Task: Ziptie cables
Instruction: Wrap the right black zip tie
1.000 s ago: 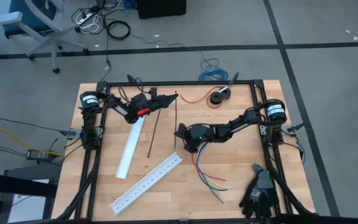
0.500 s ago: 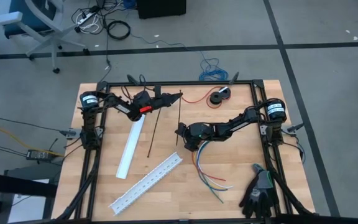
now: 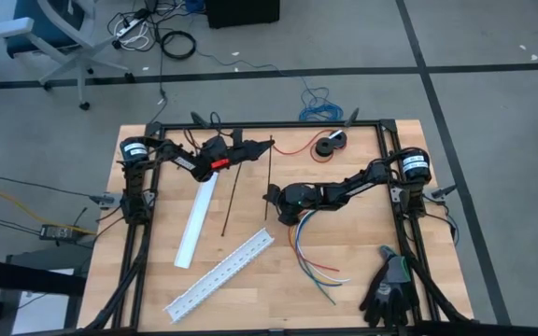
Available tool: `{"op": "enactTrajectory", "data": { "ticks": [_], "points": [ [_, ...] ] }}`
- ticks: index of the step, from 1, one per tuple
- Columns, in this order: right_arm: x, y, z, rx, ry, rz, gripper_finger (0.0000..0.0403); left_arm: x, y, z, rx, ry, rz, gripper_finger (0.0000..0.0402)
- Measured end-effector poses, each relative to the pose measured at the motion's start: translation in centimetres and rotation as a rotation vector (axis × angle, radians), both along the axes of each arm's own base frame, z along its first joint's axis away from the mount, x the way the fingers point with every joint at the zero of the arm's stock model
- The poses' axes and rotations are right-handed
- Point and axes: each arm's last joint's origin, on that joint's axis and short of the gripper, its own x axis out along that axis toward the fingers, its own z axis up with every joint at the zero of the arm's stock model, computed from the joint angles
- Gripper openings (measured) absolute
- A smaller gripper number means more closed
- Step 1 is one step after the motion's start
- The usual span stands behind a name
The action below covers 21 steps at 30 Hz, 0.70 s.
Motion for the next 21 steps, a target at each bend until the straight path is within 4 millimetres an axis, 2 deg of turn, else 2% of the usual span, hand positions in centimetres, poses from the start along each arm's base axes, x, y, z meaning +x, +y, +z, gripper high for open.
{"op": "enactTrajectory", "data": {
  "ticks": [8,13,21],
  "points": [
    [-0.1,0.1,-0.1,0.113,-0.012,-0.04,0.0006,0.0,0.0,0.0,0.068,0.027,0.03,0.0003],
    [-0.1,-0.1,-0.2,0.256,-0.039,-0.129,0.0004,0.0,0.1,0.1,0.177,0.059,0.064,0.0002],
    [-0.1,-2.4,0.1,0.661,-0.131,-0.366,0.0001,-0.1,-0.5,0.3,0.408,0.096,0.052,0.0001]
  ]
}}
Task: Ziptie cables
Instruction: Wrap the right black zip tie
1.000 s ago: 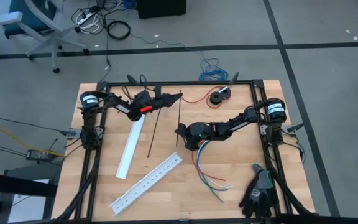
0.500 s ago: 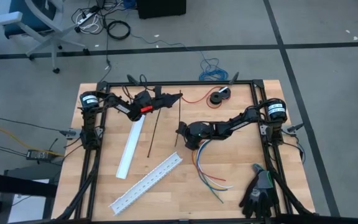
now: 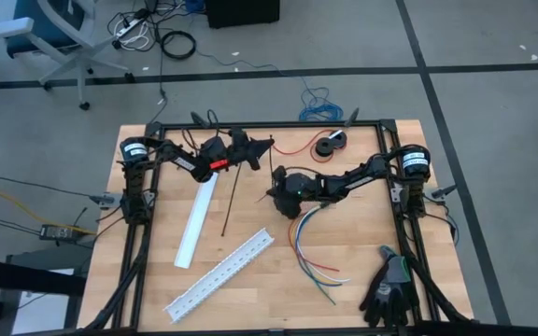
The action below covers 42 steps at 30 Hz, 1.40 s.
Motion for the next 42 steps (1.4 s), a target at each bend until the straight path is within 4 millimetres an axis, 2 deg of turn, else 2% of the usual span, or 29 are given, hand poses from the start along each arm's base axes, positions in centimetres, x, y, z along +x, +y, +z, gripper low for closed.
{"op": "enactTrajectory", "data": {
  "ticks": [2,5,9,12,17,23,27,32,42],
  "points": [
    [-0.1,-0.3,0.4,0.142,-0.027,-0.01,0.0001,-0.3,-0.5,-0.2,0.058,0.002,-0.013,0.0001],
    [-0.1,-1.1,2.1,0.358,-0.106,-0.013,0.0,-1.2,-1.2,-0.1,0.157,-0.037,0.001,0.0001],
    [-0.5,-2.6,3.4,0.602,-0.138,-0.009,0.0,-2.0,-2.2,-0.9,0.24,0.032,0.03,0.0001],
    [-0.7,-3.7,4.4,0.754,-0.169,-0.021,0.0,-1.9,-3.1,-0.9,0.334,0.061,0.019,0.0001],
    [-1.2,-5.8,4.3,0.987,-0.148,-0.112,0.0,-1.4,-4.4,-0.8,0.573,0.129,0.052,0.0],
    [-2.7,-8.6,4.2,1.204,-0.179,-0.15,0.0,-1.4,-4.3,-0.9,0.702,0.18,0.108,0.0],
    [-3.7,-10.2,4.0,1.31,-0.171,-0.172,0.0,-1.6,-3.9,-0.9,0.787,0.214,0.14,0.0],
    [-4.4,-11.3,3.9,1.339,-0.168,-0.173,0.0,-1.9,-3.1,-0.9,0.785,0.239,0.191,0.0002],
    [-4.4,-11.4,4.7,1.387,-0.176,-0.073,0.0,-1.9,-3.0,-0.9,0.772,0.266,0.26,0.0004]
  ]
}}
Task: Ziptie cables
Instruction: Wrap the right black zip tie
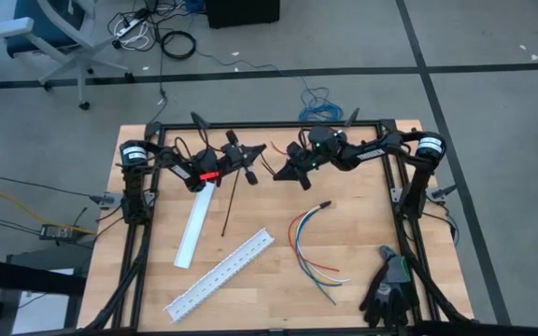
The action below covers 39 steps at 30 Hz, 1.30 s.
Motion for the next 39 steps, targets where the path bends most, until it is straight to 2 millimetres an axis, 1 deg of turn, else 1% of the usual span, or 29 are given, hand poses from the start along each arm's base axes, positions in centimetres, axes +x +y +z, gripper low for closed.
{"op": "enactTrajectory", "data": {
  "ticks": [2,6,11,16,27,31,39],
  "points": [
    [0.1,0.0,0.3,0.02,-0.023,0.015,0.0,0.0,0.0,0.0,0.001,0.001,0.022,0.0004],
    [0.0,-0.4,0.9,0.055,-0.057,-0.001,0.0,0.0,0.0,0.0,0.06,0.028,0.045,0.0004],
    [-0.5,-1.6,1.3,0.088,-0.071,-0.065,0.0,0.0,0.0,0.0,0.06,0.03,0.069,0.0004],
    [-1.0,-2.8,1.0,0.125,-0.05,-0.111,0.0,0.0,0.0,0.0,0.06,0.03,0.069,0.0004],
    [-1.2,-3.0,0.9,0.123,-0.045,-0.125,0.0,0.0,0.0,0.0,0.084,0.041,0.073,0.0004],
    [-1.2,-3.2,0.6,0.122,-0.016,-0.155,0.0,0.1,-0.2,0.0,0.087,0.042,0.062,0.0004],
    [-1.1,-3.0,0.6,0.117,-0.02,-0.143,0.0,0.1,-0.2,0.0,0.093,0.046,0.062,0.0005]
  ]
}}
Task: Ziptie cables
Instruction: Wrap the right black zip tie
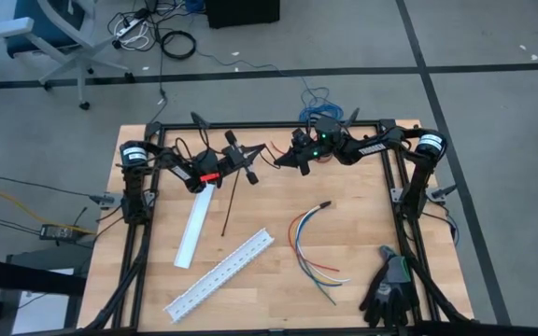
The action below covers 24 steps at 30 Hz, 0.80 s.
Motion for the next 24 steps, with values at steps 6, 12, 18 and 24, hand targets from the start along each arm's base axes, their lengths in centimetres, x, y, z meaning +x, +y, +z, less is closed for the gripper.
{"op": "enactTrajectory", "data": {
  "ticks": [6,12,18,24],
  "points": [
    [0.0,0.0,0.07,0.008,-0.004,0.003,0.0,0.1,-0.12,-0.14,0.04,0.036,-0.014,0.0005],
    [0.25,0.2,0.54,0.035,-0.024,0.048,0.0,0.15,-0.15,-0.32,0.054,0.064,-0.017,0.0005],
    [0.39,0.32,0.45,0.096,0.015,0.094,0.0,0.17,-0.2,-0.33,0.071,0.071,-0.03,0.0005],
    [0.12,-0.11,0.45,0.155,0.033,0.084,0.0,0.36,-0.64,-0.42,0.184,0.128,-0.062,0.0003]
  ]
}}
